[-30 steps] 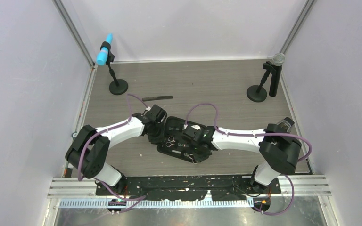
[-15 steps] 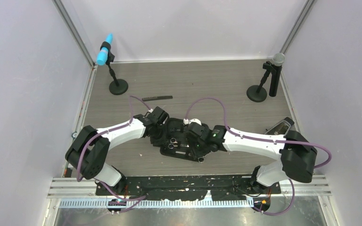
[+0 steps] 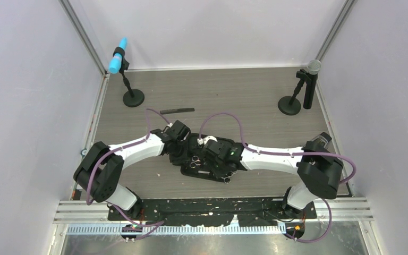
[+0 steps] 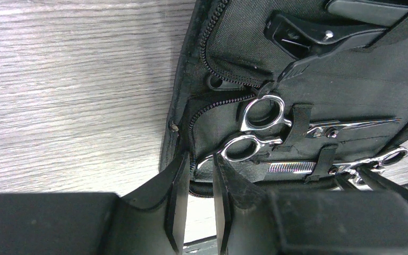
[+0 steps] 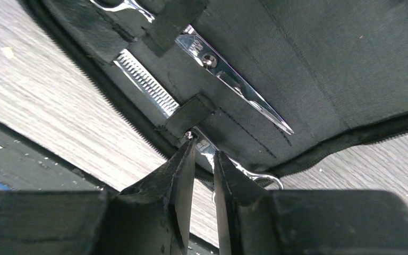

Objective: Sort the hair-cutting tools
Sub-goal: Place the scissors in the hairdressing tool bag.

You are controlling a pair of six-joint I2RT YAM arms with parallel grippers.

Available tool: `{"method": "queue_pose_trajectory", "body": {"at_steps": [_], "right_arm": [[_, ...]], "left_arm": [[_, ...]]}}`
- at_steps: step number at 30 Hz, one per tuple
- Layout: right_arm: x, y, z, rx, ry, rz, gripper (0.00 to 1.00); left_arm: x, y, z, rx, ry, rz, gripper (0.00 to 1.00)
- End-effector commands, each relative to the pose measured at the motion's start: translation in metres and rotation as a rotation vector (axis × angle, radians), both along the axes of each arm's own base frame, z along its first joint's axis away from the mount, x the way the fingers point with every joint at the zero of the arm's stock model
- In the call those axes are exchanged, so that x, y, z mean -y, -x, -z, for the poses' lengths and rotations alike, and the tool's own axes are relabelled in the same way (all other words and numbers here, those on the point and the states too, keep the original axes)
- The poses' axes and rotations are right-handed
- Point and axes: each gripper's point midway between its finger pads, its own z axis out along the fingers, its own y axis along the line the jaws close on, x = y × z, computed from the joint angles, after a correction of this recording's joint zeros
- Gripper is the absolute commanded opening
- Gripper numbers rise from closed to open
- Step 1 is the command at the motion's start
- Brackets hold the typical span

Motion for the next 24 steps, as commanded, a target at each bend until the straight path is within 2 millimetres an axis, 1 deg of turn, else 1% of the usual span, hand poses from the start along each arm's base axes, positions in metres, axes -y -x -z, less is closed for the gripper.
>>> {"method": "queue_pose_trajectory", "body": {"at_steps": [1, 4, 8, 13, 15, 18, 23, 24], "right_arm": [[0.005, -0.004, 0.019, -0.005, 0.019, 0.034, 0.28], [0.014, -0.003, 0.031, -0.023, 0.060, 0.042, 0.24], [0.026, 0.001, 0.041, -0.041, 0.115, 0.046, 0.21], [0.024, 0.007, 0.043, -0.080, 0.108, 0.045, 0.20], [0.024, 0.008, 0.040, -0.082, 0.097, 0.050, 0.20], [0.025, 0.008, 0.031, -0.074, 0.083, 0.071, 0.21], [0.016, 0.004, 0.005, -0.043, 0.016, 0.101, 0.25], [0.017, 0.004, 0.002, -0.041, 0.015, 0.115, 0.26]], "left_arm": [[-0.004, 0.011, 0.004, -0.038, -0.016, 0.011, 0.24], [-0.004, 0.011, 0.004, -0.037, -0.017, 0.011, 0.24], [-0.005, 0.012, 0.004, -0.037, -0.019, 0.011, 0.24], [-0.005, 0.012, 0.004, -0.038, -0.019, 0.012, 0.24], [-0.005, 0.012, 0.004, -0.037, -0.018, 0.011, 0.24], [-0.005, 0.012, 0.004, -0.038, -0.018, 0.011, 0.24], [-0.004, 0.011, 0.004, -0.037, -0.014, 0.010, 0.24], [-0.004, 0.011, 0.004, -0.036, -0.014, 0.010, 0.24]]}}
